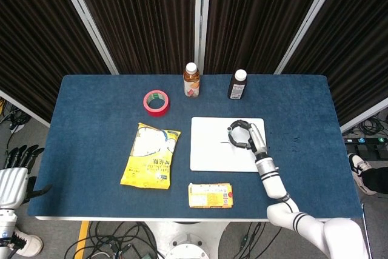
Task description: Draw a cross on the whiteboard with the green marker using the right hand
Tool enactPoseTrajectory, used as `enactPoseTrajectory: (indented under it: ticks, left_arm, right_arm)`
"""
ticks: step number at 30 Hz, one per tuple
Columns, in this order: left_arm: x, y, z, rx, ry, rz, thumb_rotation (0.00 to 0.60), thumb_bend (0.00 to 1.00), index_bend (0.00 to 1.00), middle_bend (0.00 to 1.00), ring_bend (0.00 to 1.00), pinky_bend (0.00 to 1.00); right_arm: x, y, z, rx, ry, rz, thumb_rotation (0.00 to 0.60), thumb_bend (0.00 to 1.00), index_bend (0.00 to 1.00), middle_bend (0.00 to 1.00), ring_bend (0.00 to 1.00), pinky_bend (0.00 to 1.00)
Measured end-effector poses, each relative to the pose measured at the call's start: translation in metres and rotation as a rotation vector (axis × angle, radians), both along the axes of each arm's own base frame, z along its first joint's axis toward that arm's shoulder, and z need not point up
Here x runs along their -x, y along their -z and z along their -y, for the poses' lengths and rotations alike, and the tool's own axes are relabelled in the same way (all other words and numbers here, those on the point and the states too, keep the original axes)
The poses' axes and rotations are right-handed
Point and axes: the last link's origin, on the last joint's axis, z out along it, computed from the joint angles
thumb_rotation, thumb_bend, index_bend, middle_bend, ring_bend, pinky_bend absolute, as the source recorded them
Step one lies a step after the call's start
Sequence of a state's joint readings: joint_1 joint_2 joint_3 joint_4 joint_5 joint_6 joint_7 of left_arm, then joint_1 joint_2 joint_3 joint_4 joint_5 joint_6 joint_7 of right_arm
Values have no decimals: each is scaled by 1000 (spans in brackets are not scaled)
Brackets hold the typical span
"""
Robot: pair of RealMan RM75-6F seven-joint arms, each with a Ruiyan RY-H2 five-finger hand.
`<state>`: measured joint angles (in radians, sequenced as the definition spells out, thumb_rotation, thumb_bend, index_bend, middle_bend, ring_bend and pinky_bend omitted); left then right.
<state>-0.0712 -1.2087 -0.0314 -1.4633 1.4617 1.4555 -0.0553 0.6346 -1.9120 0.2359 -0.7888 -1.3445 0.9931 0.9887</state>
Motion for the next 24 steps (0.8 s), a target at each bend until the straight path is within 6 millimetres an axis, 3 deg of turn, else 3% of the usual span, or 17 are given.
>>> enactPoseTrajectory:
  ticks: [5, 10, 16, 24]
  left_arm:
    - [-1, 0, -1, 0, 5, 0, 600, 41, 147, 88, 15, 0]
    - [-4, 0, -2, -2, 16, -2, 600, 40, 147, 88, 14, 0]
    - [-2, 0, 0, -3, 2, -2, 600, 41, 148, 88, 14, 0]
    - [-1, 0, 1, -1, -10, -2, 600, 40, 147, 88, 14, 0]
  right_arm:
    - [24, -26, -7, 37, 29, -25, 600, 678, 624, 556, 322, 148]
    - [12, -34, -9, 44, -3, 22, 600, 678, 624, 556, 322, 148]
    - [-7, -24, 3, 21, -44, -1, 600, 678, 624, 556, 322, 149]
    - [-14, -10, 17, 3, -44, -38, 600, 679, 624, 556, 322, 148]
